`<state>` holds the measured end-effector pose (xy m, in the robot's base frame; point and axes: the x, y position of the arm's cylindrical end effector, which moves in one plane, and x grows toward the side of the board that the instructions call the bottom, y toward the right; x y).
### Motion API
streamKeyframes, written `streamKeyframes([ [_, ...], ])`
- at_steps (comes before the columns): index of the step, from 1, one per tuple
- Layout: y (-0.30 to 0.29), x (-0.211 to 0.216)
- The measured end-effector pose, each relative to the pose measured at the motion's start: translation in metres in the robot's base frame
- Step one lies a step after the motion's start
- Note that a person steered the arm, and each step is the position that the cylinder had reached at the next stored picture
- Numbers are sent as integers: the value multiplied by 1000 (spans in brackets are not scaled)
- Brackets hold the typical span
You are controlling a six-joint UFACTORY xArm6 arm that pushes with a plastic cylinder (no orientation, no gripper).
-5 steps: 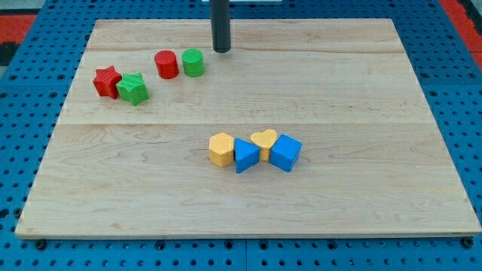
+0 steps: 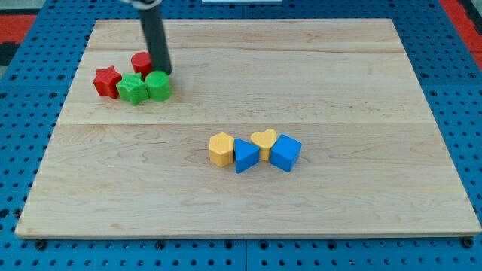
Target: Place the green circle in between red circle and yellow hexagon
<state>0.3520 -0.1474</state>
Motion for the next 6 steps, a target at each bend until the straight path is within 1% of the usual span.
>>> streamKeyframes([
  [1,-16,10],
  [2,-12,14],
  [3,-4,28],
  [4,8,29],
  [5,27,20],
  [6,84,19],
])
